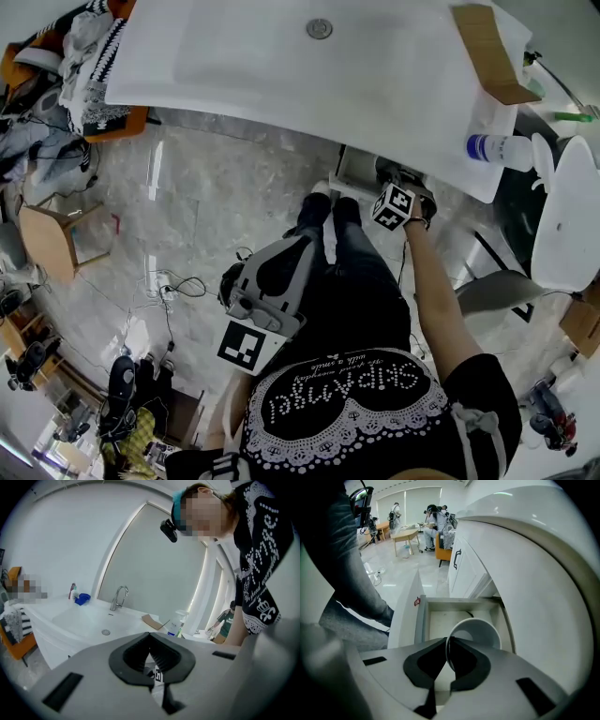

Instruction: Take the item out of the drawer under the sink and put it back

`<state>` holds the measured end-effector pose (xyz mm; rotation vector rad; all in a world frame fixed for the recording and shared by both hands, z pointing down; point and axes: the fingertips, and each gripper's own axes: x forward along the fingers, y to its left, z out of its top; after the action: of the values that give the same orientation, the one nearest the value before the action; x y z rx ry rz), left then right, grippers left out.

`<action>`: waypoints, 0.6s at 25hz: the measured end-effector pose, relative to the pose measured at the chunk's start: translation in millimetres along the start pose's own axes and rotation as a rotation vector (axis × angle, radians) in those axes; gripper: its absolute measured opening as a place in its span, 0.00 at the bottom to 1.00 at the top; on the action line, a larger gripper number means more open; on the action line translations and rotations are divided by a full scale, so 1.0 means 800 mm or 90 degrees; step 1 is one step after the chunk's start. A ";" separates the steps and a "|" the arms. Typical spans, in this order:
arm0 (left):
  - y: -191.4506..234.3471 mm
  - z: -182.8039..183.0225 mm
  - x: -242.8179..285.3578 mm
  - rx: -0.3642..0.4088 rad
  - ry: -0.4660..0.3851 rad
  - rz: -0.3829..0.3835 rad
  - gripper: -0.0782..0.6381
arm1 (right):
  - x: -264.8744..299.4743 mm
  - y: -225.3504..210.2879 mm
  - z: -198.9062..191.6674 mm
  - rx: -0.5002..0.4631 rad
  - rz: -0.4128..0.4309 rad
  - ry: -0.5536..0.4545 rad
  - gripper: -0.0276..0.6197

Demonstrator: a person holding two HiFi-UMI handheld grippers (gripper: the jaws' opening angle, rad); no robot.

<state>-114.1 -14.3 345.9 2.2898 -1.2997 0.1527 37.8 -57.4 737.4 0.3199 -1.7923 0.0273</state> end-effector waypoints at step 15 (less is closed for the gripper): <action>0.014 0.018 -0.021 0.015 -0.042 -0.066 0.12 | -0.079 0.016 0.051 0.056 -0.100 -0.050 0.08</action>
<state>-134.3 -12.6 332.0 2.3943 -1.2148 0.0582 9.3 -40.4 669.0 0.5308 -1.8415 -0.0178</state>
